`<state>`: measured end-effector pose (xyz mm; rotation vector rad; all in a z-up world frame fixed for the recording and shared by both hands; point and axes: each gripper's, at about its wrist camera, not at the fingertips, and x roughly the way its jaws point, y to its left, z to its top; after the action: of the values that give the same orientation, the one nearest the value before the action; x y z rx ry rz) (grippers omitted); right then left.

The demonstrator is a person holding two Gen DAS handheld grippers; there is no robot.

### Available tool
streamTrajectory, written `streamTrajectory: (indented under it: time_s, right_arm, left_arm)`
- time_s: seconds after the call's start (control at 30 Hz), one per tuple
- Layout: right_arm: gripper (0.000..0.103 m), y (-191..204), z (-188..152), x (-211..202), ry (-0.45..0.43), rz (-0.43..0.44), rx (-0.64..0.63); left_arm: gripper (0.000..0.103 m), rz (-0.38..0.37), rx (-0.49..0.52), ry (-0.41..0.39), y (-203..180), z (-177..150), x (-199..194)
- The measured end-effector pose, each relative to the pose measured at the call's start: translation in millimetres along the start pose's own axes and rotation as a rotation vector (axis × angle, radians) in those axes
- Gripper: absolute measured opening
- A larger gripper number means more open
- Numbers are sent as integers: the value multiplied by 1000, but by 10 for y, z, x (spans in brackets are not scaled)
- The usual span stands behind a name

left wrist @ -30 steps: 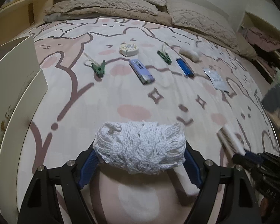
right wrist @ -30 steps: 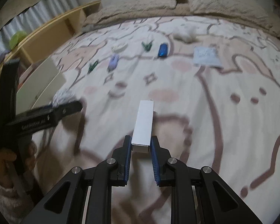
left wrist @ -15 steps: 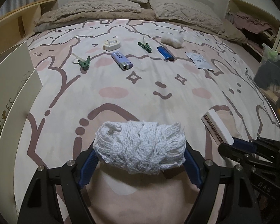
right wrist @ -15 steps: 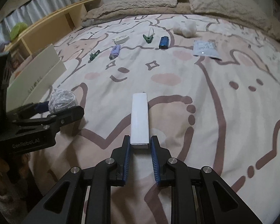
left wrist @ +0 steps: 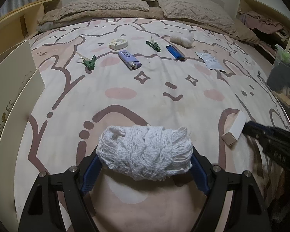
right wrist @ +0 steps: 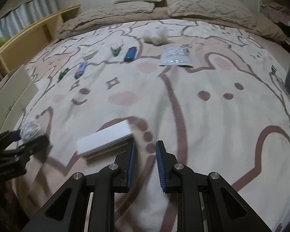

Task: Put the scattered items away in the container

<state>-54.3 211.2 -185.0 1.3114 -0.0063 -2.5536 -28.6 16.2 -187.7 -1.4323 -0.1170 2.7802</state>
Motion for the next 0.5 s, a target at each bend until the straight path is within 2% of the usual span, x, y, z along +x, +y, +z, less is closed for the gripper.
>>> streamTrajectory:
  time_s: [0.07,0.1,0.13,0.2,0.37,0.5]
  right_arm:
    - [22,-14,6,5,-5,4,3]
    - [25,-16,4,-1,-7,6,-1]
    - [32,-6,-2,-13,-12,12,-10]
    - [103,33,-26,-50,-15,39,-28]
    - [103,216,-80,-114,-57,109,-110]
    - [103,283,-40,54,-27,94,-140]
  left_arm:
    - [82,1,1,1,2,-1,2]
    - [82,1,0,2,4,-1,3]
    - [82,0,-1,1,2,0,3]
    - [82,-3,-8,2,9,-2,6]
    - [82,-8,-19,1,37,-3,0]
    - [82,-10,-18,2,43,5,-8]
